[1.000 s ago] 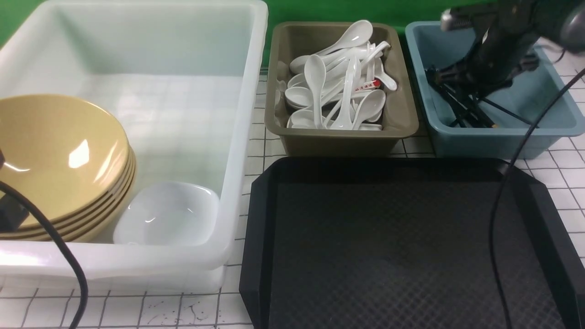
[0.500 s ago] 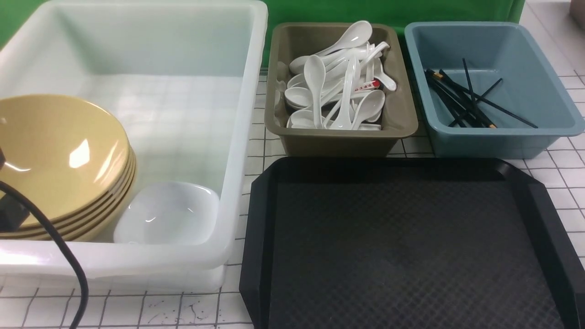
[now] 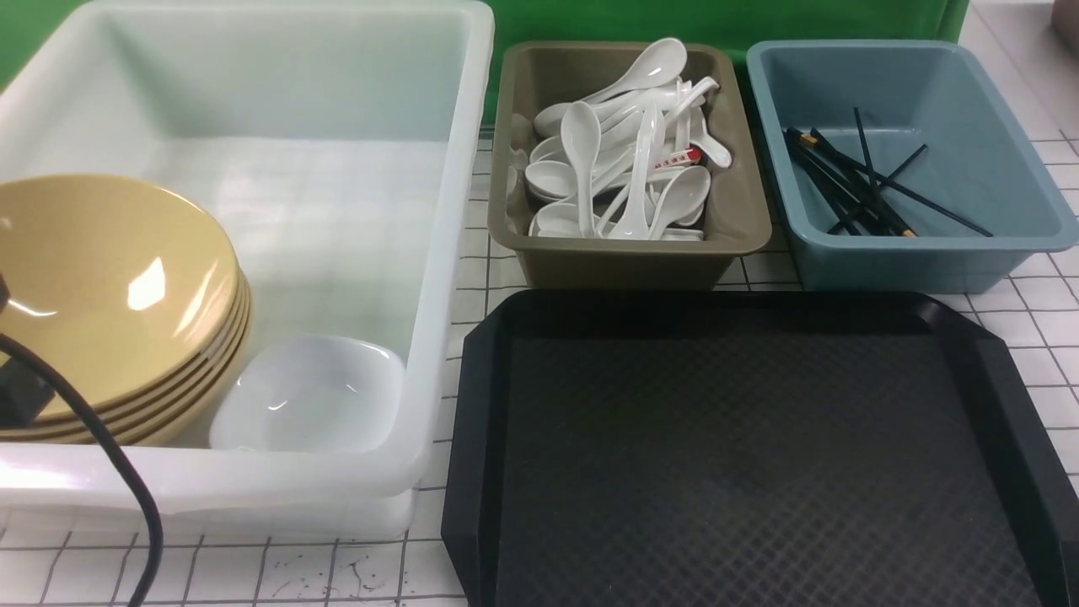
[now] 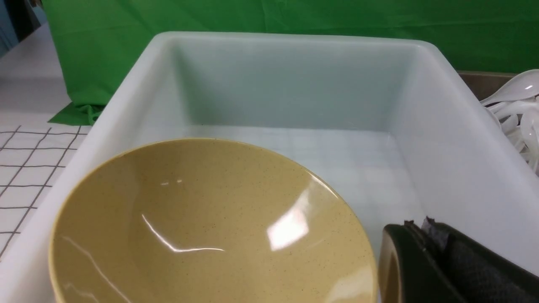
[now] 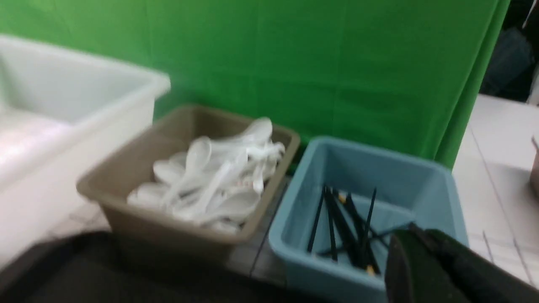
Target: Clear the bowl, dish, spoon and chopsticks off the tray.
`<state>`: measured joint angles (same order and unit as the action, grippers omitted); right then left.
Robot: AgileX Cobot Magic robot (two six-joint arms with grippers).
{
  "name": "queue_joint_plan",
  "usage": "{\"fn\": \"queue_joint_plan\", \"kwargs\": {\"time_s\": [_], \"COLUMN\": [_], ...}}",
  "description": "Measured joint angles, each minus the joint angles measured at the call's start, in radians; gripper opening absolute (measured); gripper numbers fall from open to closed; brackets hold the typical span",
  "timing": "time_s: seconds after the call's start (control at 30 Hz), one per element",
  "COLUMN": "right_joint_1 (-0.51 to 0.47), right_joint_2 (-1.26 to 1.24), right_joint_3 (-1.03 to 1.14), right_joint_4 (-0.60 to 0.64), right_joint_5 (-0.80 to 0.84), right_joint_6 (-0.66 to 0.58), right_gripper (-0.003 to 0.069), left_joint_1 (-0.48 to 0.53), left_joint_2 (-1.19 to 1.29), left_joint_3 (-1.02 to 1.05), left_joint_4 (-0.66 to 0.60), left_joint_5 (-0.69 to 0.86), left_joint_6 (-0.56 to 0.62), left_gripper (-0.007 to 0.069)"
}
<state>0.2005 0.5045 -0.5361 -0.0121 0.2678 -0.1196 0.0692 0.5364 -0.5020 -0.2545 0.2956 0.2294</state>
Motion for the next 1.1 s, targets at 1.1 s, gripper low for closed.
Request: {"fn": "queue_joint_plan", "kwargs": {"time_s": [1.1], "right_joint_1": [-0.264], "right_joint_2": [-0.506], "right_joint_3": [0.563], "right_joint_4": [-0.007], "right_joint_5": [0.05], "right_joint_6": [0.147], "right_gripper": [0.0041], "left_joint_1": [0.0], "left_joint_2": [0.001], "left_joint_3": [0.005], "left_joint_4": [0.0], "left_joint_5": [0.031], "left_joint_6": [0.0], "left_gripper": [-0.0012]}}
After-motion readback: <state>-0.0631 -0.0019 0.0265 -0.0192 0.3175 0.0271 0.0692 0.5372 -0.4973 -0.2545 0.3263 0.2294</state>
